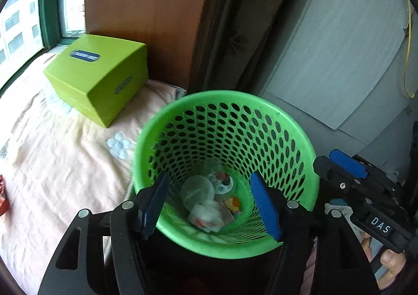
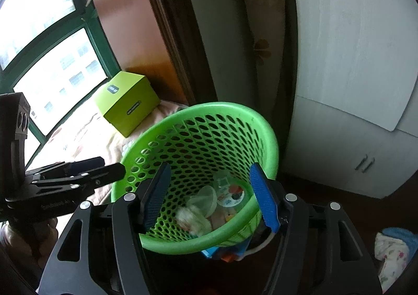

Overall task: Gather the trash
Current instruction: 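Move both tools back over the bed toward the clear trays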

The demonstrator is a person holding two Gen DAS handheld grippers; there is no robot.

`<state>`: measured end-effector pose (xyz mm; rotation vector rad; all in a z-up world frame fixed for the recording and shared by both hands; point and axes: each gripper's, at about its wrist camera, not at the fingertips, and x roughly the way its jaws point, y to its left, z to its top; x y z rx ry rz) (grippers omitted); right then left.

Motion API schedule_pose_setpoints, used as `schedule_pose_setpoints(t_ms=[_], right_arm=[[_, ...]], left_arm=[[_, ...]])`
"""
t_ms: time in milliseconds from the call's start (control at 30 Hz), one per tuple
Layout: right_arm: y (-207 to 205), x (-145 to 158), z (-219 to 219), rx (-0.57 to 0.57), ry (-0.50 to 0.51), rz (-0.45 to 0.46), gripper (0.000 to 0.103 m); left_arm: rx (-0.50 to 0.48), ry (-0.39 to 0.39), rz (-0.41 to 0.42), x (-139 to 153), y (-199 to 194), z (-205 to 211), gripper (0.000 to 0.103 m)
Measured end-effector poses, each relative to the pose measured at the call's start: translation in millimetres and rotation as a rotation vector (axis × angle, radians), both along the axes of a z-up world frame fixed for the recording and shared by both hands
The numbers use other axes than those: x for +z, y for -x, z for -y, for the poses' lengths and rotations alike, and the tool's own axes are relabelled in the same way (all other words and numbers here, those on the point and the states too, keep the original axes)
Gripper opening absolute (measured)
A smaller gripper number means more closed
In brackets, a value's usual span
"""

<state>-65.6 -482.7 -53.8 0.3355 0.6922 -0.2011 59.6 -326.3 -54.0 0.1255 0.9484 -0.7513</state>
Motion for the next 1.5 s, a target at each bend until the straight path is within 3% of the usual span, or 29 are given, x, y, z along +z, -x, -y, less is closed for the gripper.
schedule_pose_setpoints(t_ms=[367, 900, 1167, 1500], right_arm=[[-21, 7, -44, 0.103, 0.003, 0.005, 0.067], [-80, 11, -156, 0.343, -0.007, -0.007, 0.068], [-107, 8, -212, 0.453, -0.008, -0.018, 0.068], [-133, -4, -268, 0.562, 0.002, -0.053, 0.068]], left_arm=[[0.162, -0.02, 0.03, 9, -16, -81, 0.063], [0.55, -0.062, 0.03, 3, -54, -275, 0.064], [0.725, -0.078, -0.003, -13, -62, -370, 0.064], [0.839, -0.08, -0.128, -61, -88, -436, 0.046]])
